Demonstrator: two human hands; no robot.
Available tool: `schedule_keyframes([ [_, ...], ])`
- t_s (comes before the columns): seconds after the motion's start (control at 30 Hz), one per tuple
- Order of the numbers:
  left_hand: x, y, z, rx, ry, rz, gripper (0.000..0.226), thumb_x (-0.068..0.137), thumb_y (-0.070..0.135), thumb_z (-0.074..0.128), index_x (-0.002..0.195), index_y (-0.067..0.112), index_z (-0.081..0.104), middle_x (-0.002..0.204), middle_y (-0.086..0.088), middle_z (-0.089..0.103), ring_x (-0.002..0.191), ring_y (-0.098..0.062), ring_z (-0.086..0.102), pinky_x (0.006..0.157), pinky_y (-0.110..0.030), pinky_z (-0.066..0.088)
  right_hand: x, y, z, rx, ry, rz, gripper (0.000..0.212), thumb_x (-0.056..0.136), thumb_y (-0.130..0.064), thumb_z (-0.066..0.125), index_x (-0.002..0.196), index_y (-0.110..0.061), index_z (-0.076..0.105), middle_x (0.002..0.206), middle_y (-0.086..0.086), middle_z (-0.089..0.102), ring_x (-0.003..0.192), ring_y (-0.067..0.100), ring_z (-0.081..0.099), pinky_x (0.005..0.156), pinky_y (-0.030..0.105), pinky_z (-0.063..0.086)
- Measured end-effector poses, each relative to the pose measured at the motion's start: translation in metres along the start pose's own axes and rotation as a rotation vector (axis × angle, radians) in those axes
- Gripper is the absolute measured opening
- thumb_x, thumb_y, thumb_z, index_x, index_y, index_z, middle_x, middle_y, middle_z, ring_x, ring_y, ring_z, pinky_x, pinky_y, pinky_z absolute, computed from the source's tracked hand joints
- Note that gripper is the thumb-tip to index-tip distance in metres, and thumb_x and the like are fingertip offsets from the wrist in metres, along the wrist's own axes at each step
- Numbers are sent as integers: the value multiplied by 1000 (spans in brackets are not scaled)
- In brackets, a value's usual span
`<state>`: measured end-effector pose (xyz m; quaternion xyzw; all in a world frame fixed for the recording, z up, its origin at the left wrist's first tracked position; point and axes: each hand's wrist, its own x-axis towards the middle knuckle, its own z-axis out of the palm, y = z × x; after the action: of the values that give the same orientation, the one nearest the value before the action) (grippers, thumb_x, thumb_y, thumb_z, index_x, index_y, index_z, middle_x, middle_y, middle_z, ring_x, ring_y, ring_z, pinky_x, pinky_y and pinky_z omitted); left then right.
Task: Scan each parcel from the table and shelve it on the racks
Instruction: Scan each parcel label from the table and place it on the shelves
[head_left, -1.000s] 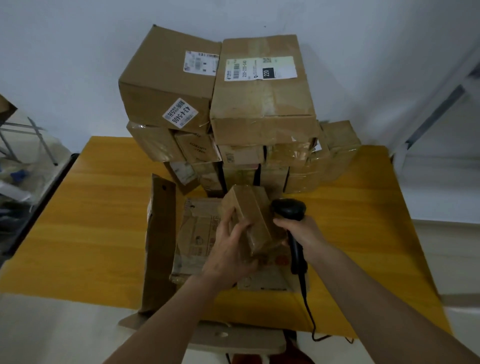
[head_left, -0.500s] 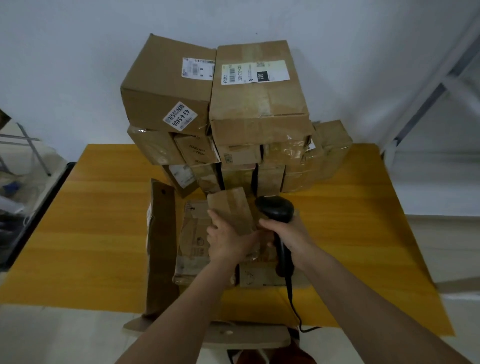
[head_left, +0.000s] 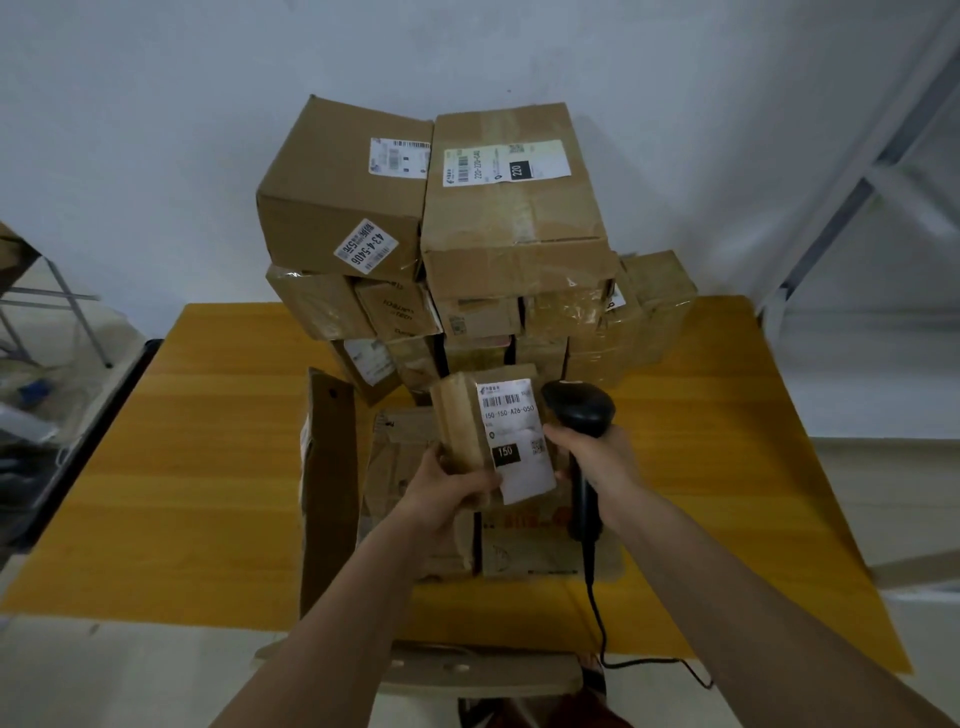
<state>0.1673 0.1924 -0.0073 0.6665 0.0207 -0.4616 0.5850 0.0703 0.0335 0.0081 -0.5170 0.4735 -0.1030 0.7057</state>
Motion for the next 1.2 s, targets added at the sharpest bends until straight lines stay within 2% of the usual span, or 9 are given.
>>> schedule_keyframes([
  [0.13,0,-4,-8,-34,-35,-53,106,66,-8,79,149,25,22,136,-16,52,117,-41,55,92,-60,50,-11,-5,-3,-59,-75,-38,17,79,-26,77,91,-23,66,65,-15,71,74,11,66,44,14,46],
  [0.2,4,-2,-12,-68,-14,-46,111,62,-11,80,148,27,22,133,-14,52,116,-39,56,87,-58,54,-15,-10,-4,-98,-79,-64,13,80,-24,76,88,-20,67,65,-10,70,67,8,64,41,12,44],
  [0.27,7,3,-14,-90,46,-23,113,62,-13,79,148,31,20,129,-12,53,110,-36,58,80,-54,57,-22,-18,-6,-162,-92,-99,11,82,-23,76,82,-16,66,58,-7,63,51,4,59,40,13,43],
  [0.33,8,9,-15,-78,99,-5,116,61,-12,80,148,34,18,126,-9,52,108,-35,58,82,-56,56,-30,-26,-7,-227,-160,-140,17,82,-24,76,73,-15,65,51,-4,59,41,5,54,41,16,43],
  [0.5,14,15,-19,-50,118,35,123,57,-10,82,149,36,16,132,-14,49,118,-41,53,92,-63,49,-54,-35,-10,-281,-300,-206,23,81,-24,77,67,-10,66,53,1,61,41,13,53,43,22,45],
  [0.8,16,13,-21,6,55,88,123,55,-4,85,151,29,15,138,-14,44,126,-39,46,101,-60,43,-71,-29,-18,-313,-302,-251,28,85,-25,72,62,-12,63,50,0,56,43,13,50,47,24,44],
  [0.97,13,15,-19,-19,10,93,130,43,2,87,150,31,19,132,-13,49,121,-38,50,97,-61,47,-75,-26,-17,-344,-321,-281,29,86,-27,71,62,-13,63,51,-1,56,44,13,50,49,24,44],
  [1.1,14,13,-22,-21,-55,95,116,58,-11,81,149,30,21,131,-15,51,119,-38,53,95,-61,48,-79,-22,-14,-361,-315,-289,27,86,-28,70,67,-10,63,52,-2,56,45,12,51,48,21,45],
  [1.2,16,12,-20,-23,-138,104,107,61,-14,78,146,25,28,130,-18,54,116,-39,57,89,-57,53,-84,-21,-15,-364,-306,-276,25,86,-28,70,67,-13,63,51,-4,55,44,10,50,48,19,44],
])
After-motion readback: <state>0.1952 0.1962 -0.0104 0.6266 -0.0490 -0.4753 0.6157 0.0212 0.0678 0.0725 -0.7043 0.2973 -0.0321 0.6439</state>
